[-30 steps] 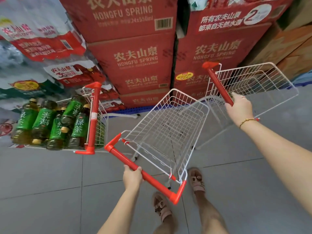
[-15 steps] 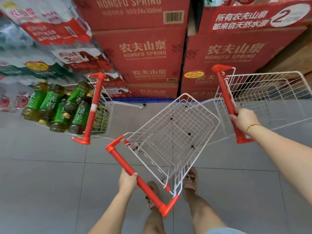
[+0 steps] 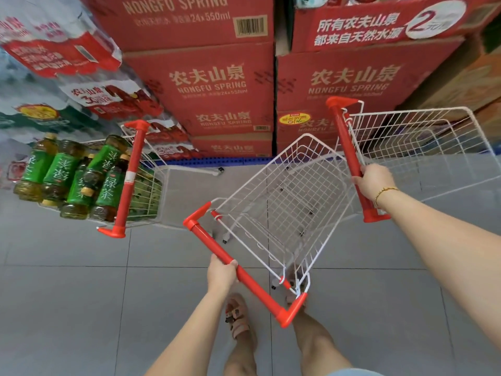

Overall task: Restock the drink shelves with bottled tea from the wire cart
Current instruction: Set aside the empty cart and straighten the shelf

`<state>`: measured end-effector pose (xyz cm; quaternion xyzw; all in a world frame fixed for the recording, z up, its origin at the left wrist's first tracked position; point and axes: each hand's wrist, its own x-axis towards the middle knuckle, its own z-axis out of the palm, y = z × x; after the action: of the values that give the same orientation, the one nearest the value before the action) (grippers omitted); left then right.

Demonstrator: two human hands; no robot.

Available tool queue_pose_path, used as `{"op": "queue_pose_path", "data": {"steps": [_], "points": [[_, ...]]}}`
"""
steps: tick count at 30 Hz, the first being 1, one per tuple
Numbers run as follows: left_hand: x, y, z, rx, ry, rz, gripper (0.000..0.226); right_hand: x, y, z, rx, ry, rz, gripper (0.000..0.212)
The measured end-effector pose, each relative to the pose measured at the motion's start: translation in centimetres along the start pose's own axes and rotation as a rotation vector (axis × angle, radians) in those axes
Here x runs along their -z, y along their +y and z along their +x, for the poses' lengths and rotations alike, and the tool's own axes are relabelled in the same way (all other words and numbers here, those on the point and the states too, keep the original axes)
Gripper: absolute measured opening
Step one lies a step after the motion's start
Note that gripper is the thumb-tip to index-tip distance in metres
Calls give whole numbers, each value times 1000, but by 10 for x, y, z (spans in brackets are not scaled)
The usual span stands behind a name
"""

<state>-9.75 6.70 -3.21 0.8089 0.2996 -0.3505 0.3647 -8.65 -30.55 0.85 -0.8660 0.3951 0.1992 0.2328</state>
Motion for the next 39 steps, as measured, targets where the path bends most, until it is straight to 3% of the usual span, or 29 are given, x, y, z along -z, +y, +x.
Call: {"op": "queue_pose_path", "data": {"steps": [10, 18, 21, 28, 34, 39], "points": [[-2, 88, 48, -147, -72, 200, 23, 22, 33, 19, 6, 28, 11, 38], [-6, 178, 80, -420, -38, 492, 55, 21, 42, 29, 4, 31, -3, 40], [-17, 200, 83, -438, -47, 536, 53, 19, 45, 33, 2, 48, 6, 39], [-42, 195, 72, -256, -215, 380, 66, 18, 41, 44, -14, 56, 56, 42], [-75, 230, 68, -407, -214, 343, 68, 4, 22, 40, -7, 43, 114, 37], [-129, 247, 50, -446, -334, 285, 70, -12, -10, 48, 18, 50, 143, 30]]}}
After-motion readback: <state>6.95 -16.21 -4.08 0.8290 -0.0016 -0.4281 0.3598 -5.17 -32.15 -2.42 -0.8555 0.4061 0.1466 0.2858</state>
